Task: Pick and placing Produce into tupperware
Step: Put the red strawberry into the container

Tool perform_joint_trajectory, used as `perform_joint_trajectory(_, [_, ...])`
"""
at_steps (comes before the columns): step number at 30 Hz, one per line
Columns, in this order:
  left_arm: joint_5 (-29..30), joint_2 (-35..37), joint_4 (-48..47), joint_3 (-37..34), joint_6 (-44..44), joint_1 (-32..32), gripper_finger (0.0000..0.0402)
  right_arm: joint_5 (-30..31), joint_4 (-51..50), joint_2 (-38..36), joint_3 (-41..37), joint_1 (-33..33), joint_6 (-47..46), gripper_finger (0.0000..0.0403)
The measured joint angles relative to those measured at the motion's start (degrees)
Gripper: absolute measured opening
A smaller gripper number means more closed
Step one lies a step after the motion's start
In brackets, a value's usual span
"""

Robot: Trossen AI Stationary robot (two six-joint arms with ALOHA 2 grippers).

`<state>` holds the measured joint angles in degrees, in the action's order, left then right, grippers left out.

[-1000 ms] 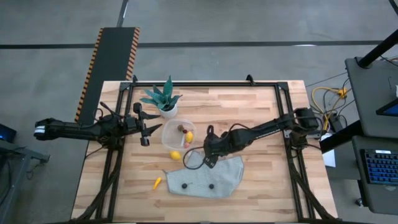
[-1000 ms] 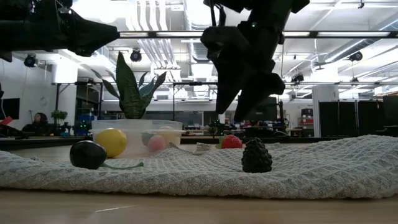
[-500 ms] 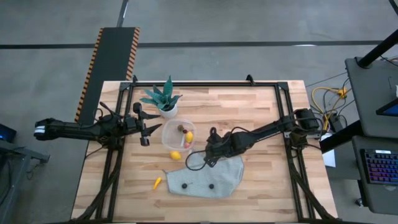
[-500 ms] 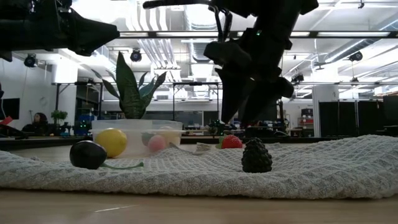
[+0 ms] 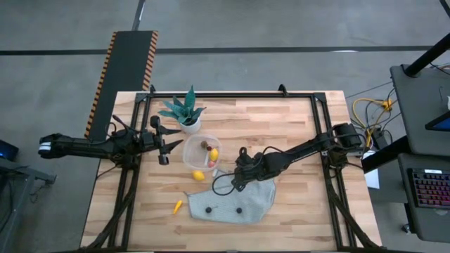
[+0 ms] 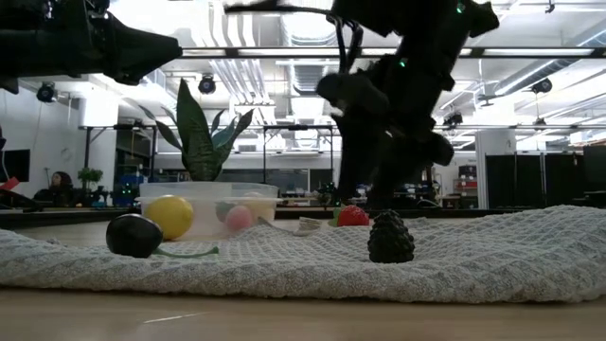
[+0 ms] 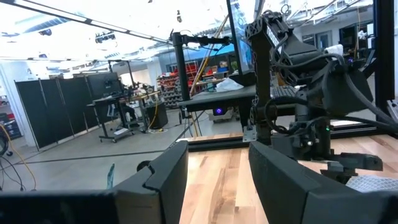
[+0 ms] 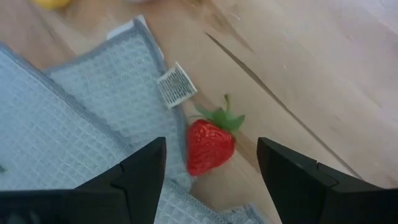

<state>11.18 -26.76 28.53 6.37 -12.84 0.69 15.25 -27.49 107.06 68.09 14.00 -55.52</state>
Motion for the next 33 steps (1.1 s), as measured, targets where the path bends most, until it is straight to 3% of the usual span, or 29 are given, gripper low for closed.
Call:
perform_joint_trajectory(15, [0.01,0.0,0.15,0.0,-0.02,-0.01,0.0157,-0.07,9.74,0.01,-6.0,0.0,-0.7,0.0242])
perform_joint_trajectory(25, [0.02,0.0,0.15,0.0,-0.04,0.0,0.0157,0.8,10.19,0.01,-6.42,-0.02,0.03,0.0242])
perform_joint_trajectory(33, [0.0,-0.09,0.17,0.0,-0.02,-0.02,0.0157,1.87,10.84,4.61,-4.07,0.0,2.28,0.0242])
